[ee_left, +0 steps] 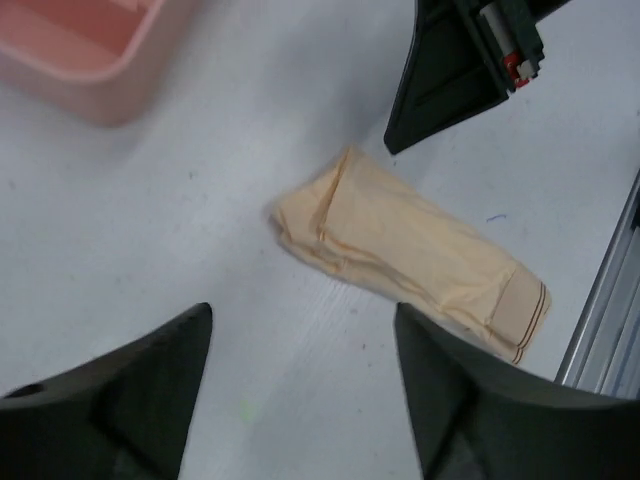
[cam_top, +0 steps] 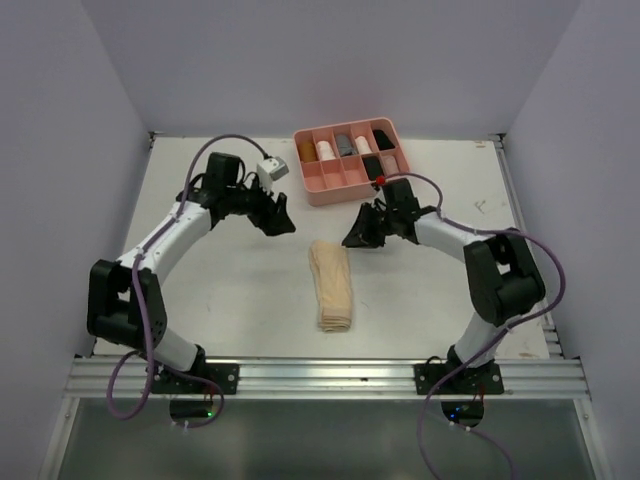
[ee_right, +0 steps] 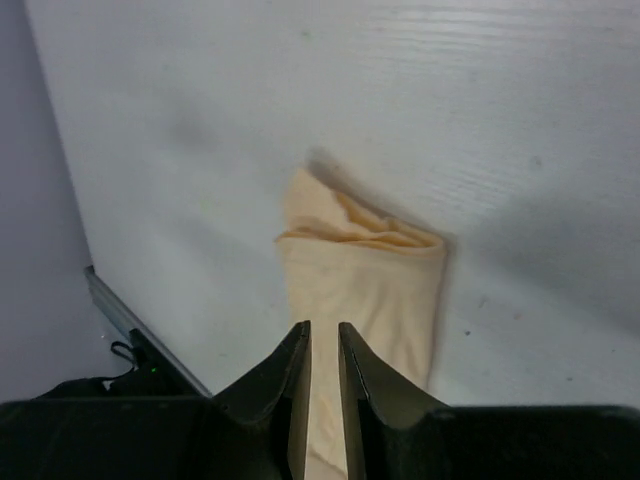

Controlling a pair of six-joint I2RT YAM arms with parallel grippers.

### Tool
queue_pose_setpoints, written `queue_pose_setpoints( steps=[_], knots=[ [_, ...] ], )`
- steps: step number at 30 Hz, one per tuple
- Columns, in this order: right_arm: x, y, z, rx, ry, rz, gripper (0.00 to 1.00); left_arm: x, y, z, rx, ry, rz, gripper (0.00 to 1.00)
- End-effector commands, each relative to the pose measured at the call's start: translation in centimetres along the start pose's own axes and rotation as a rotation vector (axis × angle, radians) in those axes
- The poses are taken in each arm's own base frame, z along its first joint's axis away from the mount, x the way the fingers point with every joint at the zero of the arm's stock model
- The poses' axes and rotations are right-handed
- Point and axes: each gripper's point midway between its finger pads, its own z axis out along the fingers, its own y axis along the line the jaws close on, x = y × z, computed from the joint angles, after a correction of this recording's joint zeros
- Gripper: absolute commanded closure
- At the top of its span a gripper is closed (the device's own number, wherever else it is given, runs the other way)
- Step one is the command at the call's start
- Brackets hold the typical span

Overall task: Roll the underwear
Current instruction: Fold the underwear

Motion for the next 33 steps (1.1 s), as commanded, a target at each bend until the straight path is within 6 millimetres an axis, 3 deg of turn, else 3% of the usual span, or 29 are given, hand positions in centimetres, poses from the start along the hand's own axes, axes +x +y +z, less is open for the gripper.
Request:
queue_pose_setpoints(
  steps=[1, 2, 3, 5, 6, 8, 9, 10, 11, 12, 13, 14, 18, 20, 21, 22, 26, 30, 31, 32, 33],
  knots=[
    [-0.9, 6.4, -5.5, -0.178, -0.072, -0.094, 0.78, -6.4, -4.0, -2.4, 0.119, -0.190, 0.080, 0.15],
    [-0.2, 6.8, -6.1, -0.205, -0.066, -0.076, 0.78, -8.0, -3.9, -2.6, 0.116, -0.258, 0.092, 0.00],
    [1.8, 6.6, -6.9, -0.224, -0.042, -0.065, 0.79, -7.7, -4.7, -2.6, 0.158, -0.272, -0.024, 0.00],
    [3.7, 6.0, -7.2, -0.235, -0.019, -0.042, 0.80, -8.6, -5.0, -2.7, 0.207, -0.324, -0.038, 0.00],
    [5.6, 4.8, -7.2, -0.226, 0.011, -0.022, 0.81, -8.2, -5.5, -2.3, 0.257, -0.311, -0.078, 0.00],
    [6.6, 4.6, -7.1, -0.259, 0.013, 0.010, 0.83, -8.4, -6.9, -2.3, 0.373, -0.323, -0.052, 0.00],
    [8.2, 3.8, -6.8, -0.272, 0.041, 0.041, 0.84, -7.7, -7.0, -1.9, 0.369, -0.311, -0.089, 0.01],
    [8.6, 4.0, -6.7, -0.283, 0.047, 0.090, 0.84, -7.2, -7.4, -1.6, 0.364, -0.308, -0.102, 0.00],
    [8.5, 4.6, -6.5, -0.317, 0.028, 0.081, 0.84, -8.1, -7.9, -2.4, 0.347, -0.368, -0.052, 0.00],
    [9.8, 4.6, -6.1, -0.319, 0.058, 0.087, 0.83, -6.1, -8.1, -2.0, 0.345, -0.357, -0.146, 0.00],
    [10.1, 4.6, -5.7, -0.314, 0.064, 0.091, 0.82, -6.0, -7.7, -1.9, 0.298, -0.389, -0.185, 0.00],
    [10.2, 5.1, -5.5, -0.326, 0.064, 0.093, 0.80, -6.3, -7.8, -2.2, 0.290, -0.433, -0.183, 0.00],
    [11.9, 6.5, -4.8, -0.375, 0.119, 0.117, 0.64, -2.9, -8.7, -1.2, 0.312, -0.389, -0.372, 0.00],
    [11.8, 7.7, -5.2, -0.437, 0.130, 0.145, 0.48, -2.6, -8.8, -1.3, 0.308, -0.403, -0.385, 0.00],
    [12.0, 7.7, -5.3, -0.437, 0.138, 0.159, 0.28, -2.3, -8.7, -1.3, 0.296, -0.406, -0.383, 0.00],
    [12.0, 7.9, -5.4, -0.441, 0.148, 0.168, 0.19, -2.3, -8.7, -1.3, 0.293, -0.403, -0.389, 0.00],
    [12.4, 7.7, -5.0, -0.444, 0.178, 0.175, 0.13, -3.1, -8.4, -1.8, 0.287, -0.432, -0.375, 0.00],
    [13.9, 7.4, -4.0, -0.554, 0.270, 0.238, 0.09, -3.8, -8.8, -2.0, 0.356, -0.440, -0.420, 0.00],
    [14.1, 7.6, -3.9, -0.571, 0.301, 0.312, 0.09, -4.4, -9.1, -2.2, 0.379, -0.465, -0.400, 0.00],
    [13.5, 9.1, -4.8, -0.682, 0.270, 0.264, 0.09, -3.9, -9.0, -1.9, 0.389, -0.455, -0.432, 0.00],
    [14.3, 7.5, -3.7, -0.647, 0.315, 0.393, 0.09, -3.9, -9.1, -1.8, 0.400, -0.453, -0.464, 0.00]
  ],
)
